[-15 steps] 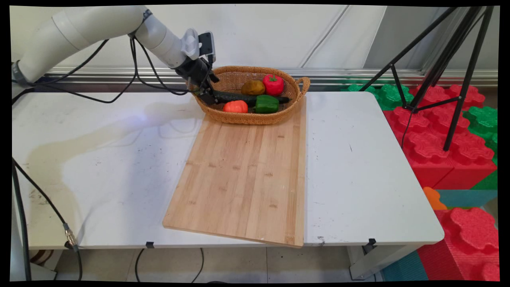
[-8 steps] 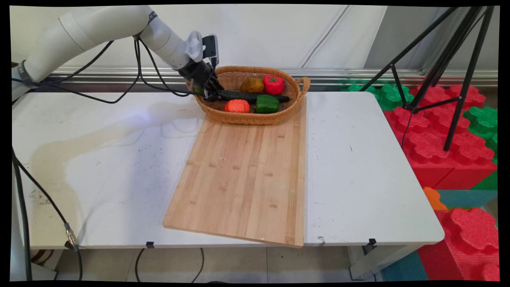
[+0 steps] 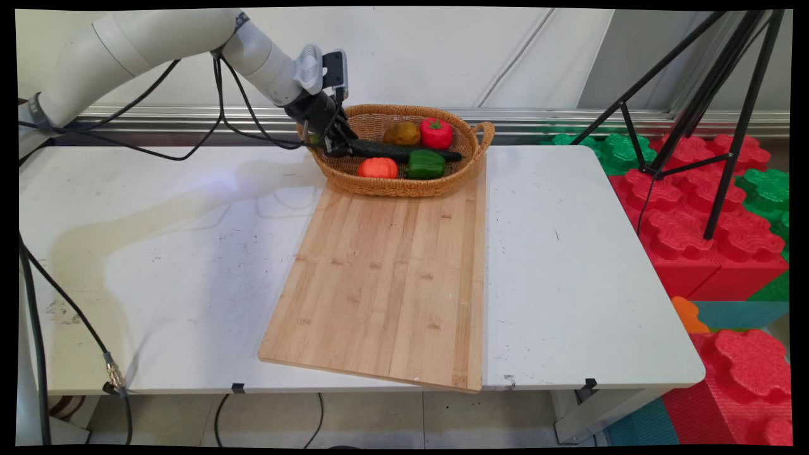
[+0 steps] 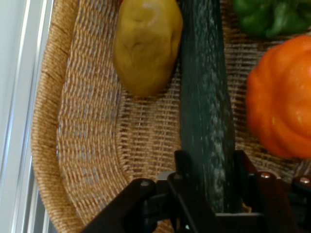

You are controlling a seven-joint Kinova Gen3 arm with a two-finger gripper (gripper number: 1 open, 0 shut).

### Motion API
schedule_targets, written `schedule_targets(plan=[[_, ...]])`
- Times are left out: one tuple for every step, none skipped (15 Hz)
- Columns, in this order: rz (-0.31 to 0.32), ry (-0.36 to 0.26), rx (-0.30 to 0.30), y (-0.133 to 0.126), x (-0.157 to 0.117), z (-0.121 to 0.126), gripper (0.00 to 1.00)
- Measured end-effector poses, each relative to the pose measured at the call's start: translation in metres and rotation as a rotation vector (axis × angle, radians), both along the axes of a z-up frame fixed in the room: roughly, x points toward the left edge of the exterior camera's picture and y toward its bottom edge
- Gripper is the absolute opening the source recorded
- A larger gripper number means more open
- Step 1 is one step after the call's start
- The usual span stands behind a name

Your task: Place the picked object on the cutting board

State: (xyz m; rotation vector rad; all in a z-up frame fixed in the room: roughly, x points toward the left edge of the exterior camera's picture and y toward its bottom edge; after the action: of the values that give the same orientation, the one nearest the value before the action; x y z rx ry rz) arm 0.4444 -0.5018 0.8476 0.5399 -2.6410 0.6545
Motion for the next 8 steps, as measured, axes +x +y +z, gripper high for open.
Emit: schedule_targets(plan=[[-0.004, 0.008, -0.002, 0.001, 0.000, 0.003, 0.00], [-0.007, 0.019, -0.006, 0.002, 0.000, 0.007, 0.00], [-0.008, 0.025, -0.008, 0.003, 0.001, 0.010, 0.00], [-0.009, 0.035, -0.012, 0.005, 0.002, 0.014, 0.00], [-0.008, 0.050, -0.017, 0.008, 0.004, 0.021, 0.00], [-0.006, 0.062, -0.021, 0.010, 0.006, 0.025, 0.00], [-0.004, 0.075, -0.025, 0.013, 0.008, 0.030, 0.00], [-0.002, 0.083, -0.027, 0.015, 0.009, 0.034, 0.00]])
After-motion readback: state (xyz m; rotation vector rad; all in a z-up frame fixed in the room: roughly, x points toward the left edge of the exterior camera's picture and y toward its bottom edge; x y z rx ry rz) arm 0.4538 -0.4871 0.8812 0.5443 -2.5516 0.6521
